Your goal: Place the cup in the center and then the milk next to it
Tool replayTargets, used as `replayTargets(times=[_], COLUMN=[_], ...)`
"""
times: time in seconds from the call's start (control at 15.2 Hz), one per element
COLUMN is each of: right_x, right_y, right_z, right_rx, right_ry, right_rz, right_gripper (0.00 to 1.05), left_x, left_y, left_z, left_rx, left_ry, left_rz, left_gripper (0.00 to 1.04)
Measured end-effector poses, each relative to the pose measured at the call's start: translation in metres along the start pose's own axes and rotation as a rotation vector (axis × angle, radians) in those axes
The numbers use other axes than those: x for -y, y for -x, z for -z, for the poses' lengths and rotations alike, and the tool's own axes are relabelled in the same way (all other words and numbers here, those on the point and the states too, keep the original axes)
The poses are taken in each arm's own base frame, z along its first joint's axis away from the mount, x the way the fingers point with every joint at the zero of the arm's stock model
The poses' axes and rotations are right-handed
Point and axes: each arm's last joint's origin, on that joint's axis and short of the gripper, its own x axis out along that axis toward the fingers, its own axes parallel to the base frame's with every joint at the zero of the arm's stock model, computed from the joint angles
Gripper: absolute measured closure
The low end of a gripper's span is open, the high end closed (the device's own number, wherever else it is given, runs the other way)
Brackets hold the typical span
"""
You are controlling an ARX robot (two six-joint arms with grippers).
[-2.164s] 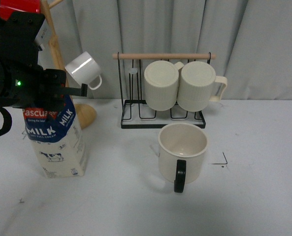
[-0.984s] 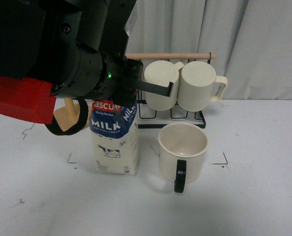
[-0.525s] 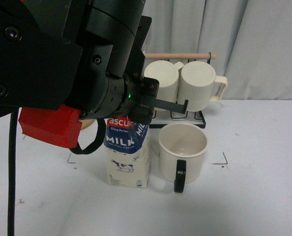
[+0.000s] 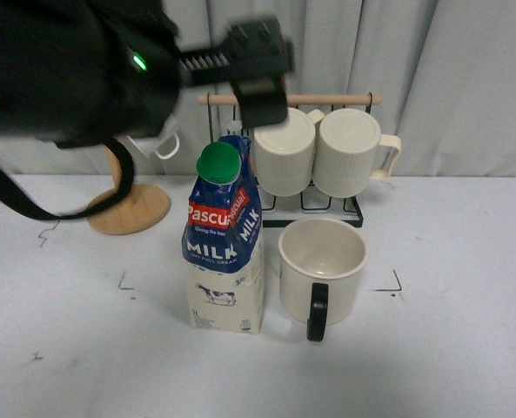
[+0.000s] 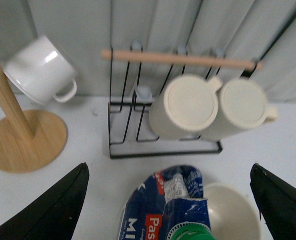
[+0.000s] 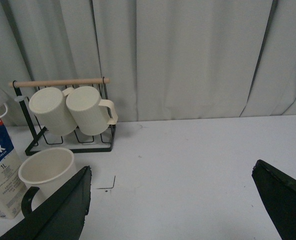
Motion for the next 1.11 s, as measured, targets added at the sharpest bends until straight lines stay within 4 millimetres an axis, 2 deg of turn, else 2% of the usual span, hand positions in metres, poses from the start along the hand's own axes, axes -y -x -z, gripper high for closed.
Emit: replayTargets(times=[0.13,0.26,0.33,0.46,0.66,0.79,0.98,1.11], right_x=[0.0,0.0,0.0,0.0,0.0,0.0,0.0,0.0], right_y=[0.0,0.0,0.0,0.0,0.0,0.0,0.0,0.0], right_z=[0.0,0.0,0.0,0.0,0.0,0.0,0.0,0.0], right_rx=[0.0,0.0,0.0,0.0,0.0,0.0,0.0,0.0], right_ry=[0.0,0.0,0.0,0.0,0.0,0.0,0.0,0.0], right_rz=[0.0,0.0,0.0,0.0,0.0,0.0,0.0,0.0], right_gripper=[0.06,0.06,0.06,0.06,0.06,0.06,0.06,0.06], left_x=[-0.021,-0.042,-0.058,-0.093,-0.108,-0.115,-0.122,-0.134], left_y=[0.045,0.082,0.102,0.139,0.15,0.158,0.166,0.173], left_z=[-0.026,-0.021,-0.014,0.017,0.042,0.051,0.066,0.071], left_rx=[0.166,0.221,0.319,0.35,0.33,0.346,0.335,0.343], left_ry=[0.077,0.075,0.018,-0.089,-0.142,-0.139,-0.142,-0.138], left_rz=[0.022,-0.005,-0.081,-0.165,-0.147,-0.153,-0.152,-0.17], left_gripper=[0.07,0.08,0.2,0.46,0.82,1.03,1.03,1.03])
